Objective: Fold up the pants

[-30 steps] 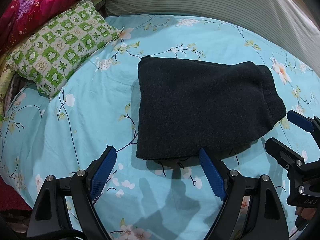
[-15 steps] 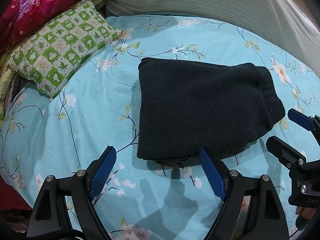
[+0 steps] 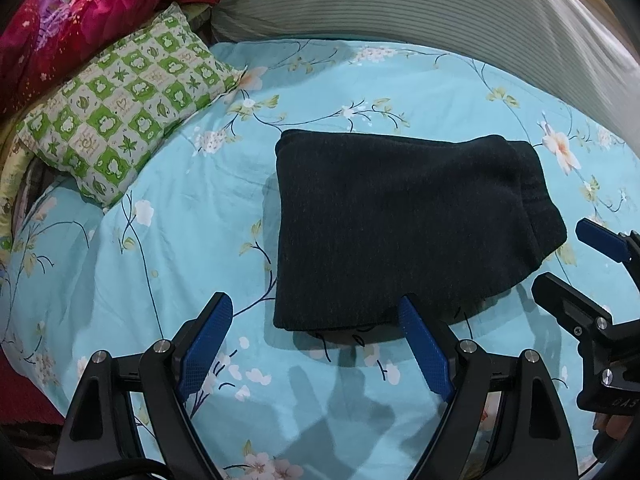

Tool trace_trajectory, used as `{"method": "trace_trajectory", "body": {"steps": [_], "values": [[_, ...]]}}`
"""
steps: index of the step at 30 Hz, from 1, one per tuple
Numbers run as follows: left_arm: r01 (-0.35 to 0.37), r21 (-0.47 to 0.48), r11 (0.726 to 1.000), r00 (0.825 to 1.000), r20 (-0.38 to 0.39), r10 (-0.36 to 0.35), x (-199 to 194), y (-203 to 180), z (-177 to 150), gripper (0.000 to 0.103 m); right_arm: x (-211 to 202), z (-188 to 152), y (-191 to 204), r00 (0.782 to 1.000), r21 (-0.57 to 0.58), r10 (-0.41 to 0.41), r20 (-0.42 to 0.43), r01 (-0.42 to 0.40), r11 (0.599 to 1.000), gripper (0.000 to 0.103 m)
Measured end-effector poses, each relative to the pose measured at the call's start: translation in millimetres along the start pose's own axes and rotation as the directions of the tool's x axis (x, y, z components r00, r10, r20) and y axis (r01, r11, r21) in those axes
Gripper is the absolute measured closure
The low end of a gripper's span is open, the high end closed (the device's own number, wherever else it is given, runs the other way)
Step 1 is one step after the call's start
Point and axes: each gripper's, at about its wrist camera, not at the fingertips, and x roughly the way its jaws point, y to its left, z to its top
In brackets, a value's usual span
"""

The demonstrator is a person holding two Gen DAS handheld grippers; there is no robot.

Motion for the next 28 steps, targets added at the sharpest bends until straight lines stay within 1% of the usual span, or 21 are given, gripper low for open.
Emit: {"method": "trace_trajectory", "body": {"steps": [10, 28], "values": [[0.011, -0.012, 1.000, 1.000, 0.007, -0.011, 1, 0, 15, 0.019, -4, 13, -9, 1.000, 0.021, -0.020, 0.020, 0.019, 1.000, 0.009], [0.053, -0.041, 0.998, 0.997, -0.050, -0.056, 8, -2, 23, 0.019, 1, 14, -19, 1.000, 0.041, -0.023, -0.003, 0.023, 0.999, 0.008]]}}
